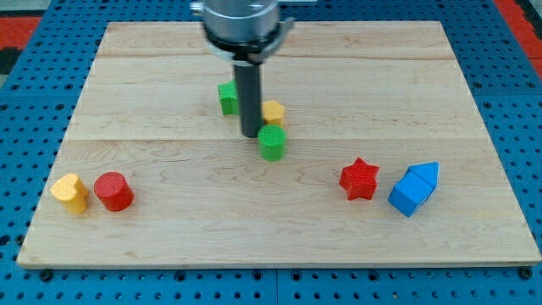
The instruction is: Slide the red circle below the yellow hexagon
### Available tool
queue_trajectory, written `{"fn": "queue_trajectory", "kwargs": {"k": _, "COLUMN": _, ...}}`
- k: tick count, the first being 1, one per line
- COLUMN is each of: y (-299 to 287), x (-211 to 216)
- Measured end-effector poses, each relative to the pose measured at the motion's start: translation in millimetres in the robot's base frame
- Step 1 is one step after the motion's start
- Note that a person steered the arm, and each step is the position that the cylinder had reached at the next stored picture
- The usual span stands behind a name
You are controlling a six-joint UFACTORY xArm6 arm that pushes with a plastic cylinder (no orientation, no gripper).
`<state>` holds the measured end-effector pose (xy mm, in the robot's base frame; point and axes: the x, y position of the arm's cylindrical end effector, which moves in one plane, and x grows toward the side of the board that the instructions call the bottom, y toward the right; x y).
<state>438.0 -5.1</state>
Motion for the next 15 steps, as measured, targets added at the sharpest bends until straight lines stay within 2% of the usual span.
{"fn": "queue_trajectory", "kwargs": {"k": 2, "y": 22.5, "x": 57.1}}
{"fn": "queue_trajectory", "kwargs": {"k": 3, "y": 72.8, "x": 65.3}}
{"fn": "queue_trajectory", "kwargs": {"k": 4, "y": 23.3, "x": 66.3}}
{"fn": "queue_trajectory", "kwargs": {"k": 5, "y": -57.5, "x": 113.7}}
{"fn": "queue_trajectory", "kwargs": {"k": 6, "y": -165.1, "x": 172.2}}
{"fn": "queue_trajectory", "kwargs": {"k": 7, "y": -299.4, "x": 167.2}}
{"fn": "queue_trajectory", "kwargs": {"k": 9, "y": -273.0, "x": 119.6}}
{"fn": "queue_trajectory", "kwargs": {"k": 11, "y": -249.7, "x": 106.4}}
{"fn": "queue_trajectory", "kwargs": {"k": 13, "y": -175.4, "x": 95.9}}
{"fn": "queue_trajectory", "kwargs": {"k": 14, "y": -120.7, "x": 77.8}}
{"fn": "queue_trajectory", "kwargs": {"k": 15, "y": -48.7, "x": 77.6}}
